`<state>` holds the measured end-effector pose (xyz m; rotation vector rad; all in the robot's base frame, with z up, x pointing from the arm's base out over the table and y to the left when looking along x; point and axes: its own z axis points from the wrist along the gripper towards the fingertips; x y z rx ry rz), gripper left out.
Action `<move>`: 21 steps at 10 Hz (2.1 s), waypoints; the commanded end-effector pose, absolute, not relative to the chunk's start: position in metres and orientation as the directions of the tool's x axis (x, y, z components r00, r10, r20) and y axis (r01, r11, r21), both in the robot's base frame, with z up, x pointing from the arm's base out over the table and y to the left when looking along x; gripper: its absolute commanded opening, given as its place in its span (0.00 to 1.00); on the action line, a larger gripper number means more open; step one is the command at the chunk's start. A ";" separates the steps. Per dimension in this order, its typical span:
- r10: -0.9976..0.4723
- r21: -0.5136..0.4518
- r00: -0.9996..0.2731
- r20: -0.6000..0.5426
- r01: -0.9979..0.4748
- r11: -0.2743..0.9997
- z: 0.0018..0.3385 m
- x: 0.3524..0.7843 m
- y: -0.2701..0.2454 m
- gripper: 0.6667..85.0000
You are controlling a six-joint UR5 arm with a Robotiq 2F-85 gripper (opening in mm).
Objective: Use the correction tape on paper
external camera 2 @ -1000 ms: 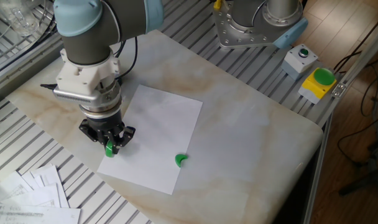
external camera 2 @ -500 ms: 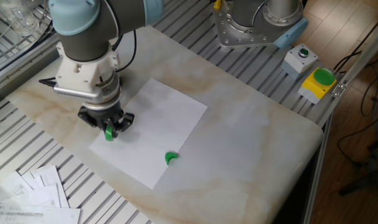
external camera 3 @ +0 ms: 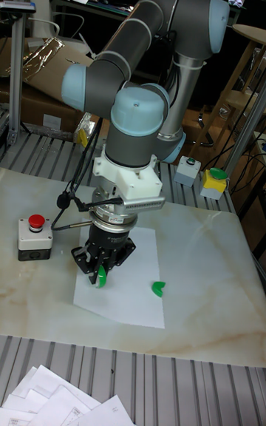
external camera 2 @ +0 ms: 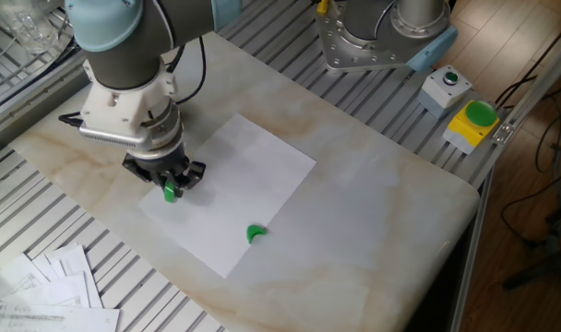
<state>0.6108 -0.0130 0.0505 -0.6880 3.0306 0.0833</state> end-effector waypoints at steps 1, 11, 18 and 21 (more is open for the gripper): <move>-0.380 0.149 -0.924 -0.031 -0.380 0.913 0.049 0.604 0.016 0.01; -0.356 0.015 -0.934 -0.017 -0.356 0.934 0.059 0.611 -0.008 0.01; -0.229 0.086 -0.967 -0.114 -0.239 0.967 0.058 0.597 -0.013 0.01; -0.147 0.094 -0.975 -0.165 -0.164 0.982 0.060 0.600 -0.013 0.01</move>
